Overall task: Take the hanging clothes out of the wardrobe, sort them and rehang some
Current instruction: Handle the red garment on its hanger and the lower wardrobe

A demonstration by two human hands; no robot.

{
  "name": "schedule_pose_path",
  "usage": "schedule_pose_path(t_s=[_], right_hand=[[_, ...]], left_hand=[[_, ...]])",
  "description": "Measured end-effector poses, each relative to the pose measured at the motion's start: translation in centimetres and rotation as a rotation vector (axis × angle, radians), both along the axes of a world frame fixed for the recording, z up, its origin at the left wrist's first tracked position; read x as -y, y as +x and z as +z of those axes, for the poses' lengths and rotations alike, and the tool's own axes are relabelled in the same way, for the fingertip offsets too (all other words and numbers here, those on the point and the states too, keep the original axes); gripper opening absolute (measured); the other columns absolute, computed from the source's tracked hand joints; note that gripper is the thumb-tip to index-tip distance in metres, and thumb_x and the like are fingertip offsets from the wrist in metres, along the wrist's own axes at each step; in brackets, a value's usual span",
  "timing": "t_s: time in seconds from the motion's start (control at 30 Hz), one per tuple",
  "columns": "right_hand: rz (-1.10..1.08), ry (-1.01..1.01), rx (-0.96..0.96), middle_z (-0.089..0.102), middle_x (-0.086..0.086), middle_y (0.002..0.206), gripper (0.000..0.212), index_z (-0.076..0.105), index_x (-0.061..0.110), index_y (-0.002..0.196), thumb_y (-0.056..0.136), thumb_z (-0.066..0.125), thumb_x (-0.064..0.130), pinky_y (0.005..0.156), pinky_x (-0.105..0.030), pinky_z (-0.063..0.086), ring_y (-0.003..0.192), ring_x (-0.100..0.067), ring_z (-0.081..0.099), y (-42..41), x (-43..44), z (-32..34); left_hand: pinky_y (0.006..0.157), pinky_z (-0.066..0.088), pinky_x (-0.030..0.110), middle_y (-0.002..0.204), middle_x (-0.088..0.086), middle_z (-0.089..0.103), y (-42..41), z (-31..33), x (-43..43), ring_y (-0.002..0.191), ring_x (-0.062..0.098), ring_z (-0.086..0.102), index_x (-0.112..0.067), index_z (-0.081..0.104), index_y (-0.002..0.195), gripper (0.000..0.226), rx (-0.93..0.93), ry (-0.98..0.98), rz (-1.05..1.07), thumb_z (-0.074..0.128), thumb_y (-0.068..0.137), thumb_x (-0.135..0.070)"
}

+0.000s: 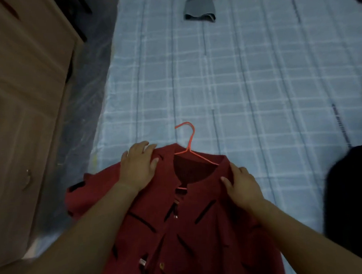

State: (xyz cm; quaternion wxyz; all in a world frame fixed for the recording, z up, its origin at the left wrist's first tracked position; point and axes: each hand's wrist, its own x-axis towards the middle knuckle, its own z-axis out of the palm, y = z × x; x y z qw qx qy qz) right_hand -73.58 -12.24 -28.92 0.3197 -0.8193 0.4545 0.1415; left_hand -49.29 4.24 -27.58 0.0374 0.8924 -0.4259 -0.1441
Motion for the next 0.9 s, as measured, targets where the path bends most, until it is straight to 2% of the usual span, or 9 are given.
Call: schedule_pose_path(t_s=[0.07, 0.13, 0.23, 0.33, 0.57, 0.63, 0.7, 0.77, 0.9], right_hand=[[-0.033, -0.011, 0.015, 0.052, -0.016, 0.124, 0.053, 0.031, 0.017, 0.143, 0.095, 0.046, 0.035, 0.090, -0.039, 0.042, 0.110, -0.035, 0.053, 0.6, -0.2, -0.5], [-0.056, -0.010, 0.055, 0.056, -0.013, 0.122, 0.046, 0.040, 0.017, 0.138, 0.095, 0.046, 0.033, 0.089, -0.036, 0.040, 0.110, -0.031, 0.054, 0.5, -0.7, -0.8], [-0.079, 0.009, 0.156, 0.063, -0.008, 0.112, 0.034, 0.053, 0.019, 0.124, 0.094, 0.048, 0.033, 0.087, -0.034, 0.041, 0.105, -0.027, 0.057, -0.8, -1.8, -0.6], [-0.098, 0.040, 0.234, 0.065, -0.003, 0.106, 0.027, 0.058, 0.022, 0.116, 0.094, 0.048, 0.033, 0.086, -0.032, 0.043, 0.100, -0.021, 0.059, -2.9, -3.0, 0.6], [-0.115, 0.016, 0.455, 0.068, 0.003, 0.098, 0.023, 0.065, 0.023, 0.107, 0.090, 0.053, 0.034, 0.081, -0.011, 0.036, 0.092, -0.011, 0.061, -9.7, -7.0, 7.1], [-0.113, -0.012, 0.531, 0.067, 0.008, 0.097, 0.026, 0.066, 0.025, 0.106, 0.088, 0.052, 0.038, 0.081, -0.005, 0.034, 0.091, -0.005, 0.059, -12.4, -8.4, 10.0], [-0.118, -0.039, 0.602, 0.064, 0.014, 0.092, 0.018, 0.066, 0.031, 0.103, 0.089, 0.055, 0.037, 0.081, -0.005, 0.035, 0.088, 0.000, 0.057, -15.7, -9.9, 12.9], [-0.148, -0.078, 0.666, 0.057, 0.017, 0.085, 0.013, 0.065, 0.034, 0.099, 0.088, 0.059, 0.035, 0.078, -0.010, 0.039, 0.084, 0.002, 0.055, -19.7, -11.7, 15.9], [-0.251, -0.164, 0.800, 0.062, 0.013, 0.087, 0.009, 0.068, 0.028, 0.094, 0.086, 0.064, 0.029, 0.078, -0.010, 0.041, 0.086, 0.000, 0.058, -30.2, -15.9, 21.1]], left_hand=[[0.097, 0.039, 0.046, 0.130, 0.011, 0.052, 0.6, -1.6, 0.7, 0.118, 0.033, 0.049, -0.022, 0.042, 0.138, 0.049, -0.079, 0.138, -0.020, 0.047, 0.093, -0.040], [0.089, 0.042, 0.041, 0.123, 0.010, 0.055, 0.2, -2.5, 0.7, 0.109, 0.034, 0.053, -0.023, 0.040, 0.137, 0.048, -0.094, 0.235, -0.073, 0.040, 0.094, -0.046], [0.078, 0.047, 0.042, 0.107, 0.010, 0.065, -1.2, -2.7, 0.0, 0.095, 0.035, 0.059, -0.019, 0.051, 0.121, 0.048, -0.100, 0.149, -0.093, 0.029, 0.091, -0.050], [0.070, 0.049, 0.041, 0.092, 0.009, 0.067, -3.2, -1.1, -1.1, 0.084, 0.035, 0.063, -0.017, 0.058, 0.107, 0.056, -0.116, 0.043, -0.101, 0.024, 0.085, -0.056], [0.078, 0.043, 0.026, 0.094, -0.005, 0.066, -9.3, 8.4, -5.6, 0.089, 0.016, 0.062, -0.021, 0.063, 0.098, 0.045, -0.251, -0.280, -0.005, 0.041, 0.079, -0.056], [0.078, 0.045, 0.029, 0.093, -0.012, 0.064, -12.0, 12.0, -7.2, 0.089, 0.012, 0.061, -0.030, 0.060, 0.094, 0.035, -0.239, -0.344, 0.000, 0.043, 0.078, -0.056], [0.078, 0.045, 0.028, 0.092, -0.017, 0.061, -15.2, 15.6, -8.6, 0.089, 0.009, 0.059, -0.037, 0.055, 0.092, 0.025, -0.202, -0.406, -0.018, 0.045, 0.077, -0.055], [0.077, 0.043, 0.025, 0.091, -0.018, 0.060, -18.9, 19.0, -10.0, 0.089, 0.008, 0.059, -0.036, 0.056, 0.092, 0.025, -0.140, -0.455, -0.063, 0.045, 0.078, -0.053], [0.072, 0.044, 0.025, 0.092, -0.016, 0.061, -29.0, 25.7, -12.3, 0.087, 0.006, 0.057, -0.032, 0.058, 0.094, 0.028, -0.040, -0.549, -0.203, 0.045, 0.079, -0.051]])
